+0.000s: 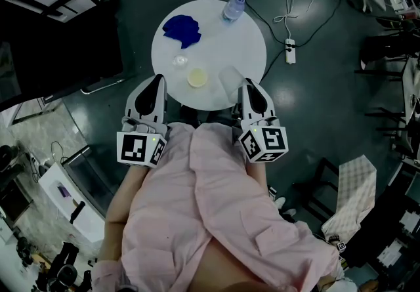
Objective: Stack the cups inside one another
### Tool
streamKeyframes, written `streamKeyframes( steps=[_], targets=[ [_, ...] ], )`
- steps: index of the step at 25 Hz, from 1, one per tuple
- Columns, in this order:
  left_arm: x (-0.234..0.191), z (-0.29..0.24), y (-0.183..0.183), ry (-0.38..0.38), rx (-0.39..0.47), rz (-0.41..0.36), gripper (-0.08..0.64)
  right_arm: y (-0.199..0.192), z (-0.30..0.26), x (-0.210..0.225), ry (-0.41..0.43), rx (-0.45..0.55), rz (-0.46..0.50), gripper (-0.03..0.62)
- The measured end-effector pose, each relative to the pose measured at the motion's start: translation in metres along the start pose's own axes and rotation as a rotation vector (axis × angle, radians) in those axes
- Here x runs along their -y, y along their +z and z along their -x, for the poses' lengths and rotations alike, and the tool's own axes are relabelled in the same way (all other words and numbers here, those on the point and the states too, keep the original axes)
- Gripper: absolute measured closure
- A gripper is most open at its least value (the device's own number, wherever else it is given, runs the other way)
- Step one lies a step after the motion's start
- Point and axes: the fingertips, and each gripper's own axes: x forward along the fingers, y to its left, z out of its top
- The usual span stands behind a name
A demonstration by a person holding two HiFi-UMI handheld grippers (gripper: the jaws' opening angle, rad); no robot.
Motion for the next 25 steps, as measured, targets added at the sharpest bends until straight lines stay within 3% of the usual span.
streamKeyframes(
  steps=[11,16,25],
  targets=[
    [0.001,0.004,0.000,0.005,0.007,0.007,0.551,-0.002,0.003,0.000,0.004,-0.002,0.000,0.554],
    [0.005,0.004,0.000,-0.001,0.011,0.008,0.551,-0.008,-0.003,-0.007,0.038,-0.076,0.126,0.554],
    [0.005,0.007,0.001,0.014,0.015,0.016,0.551,-0.013,-0.015,-0.018,0.098,-0.133,0.206,0.554]
  ],
)
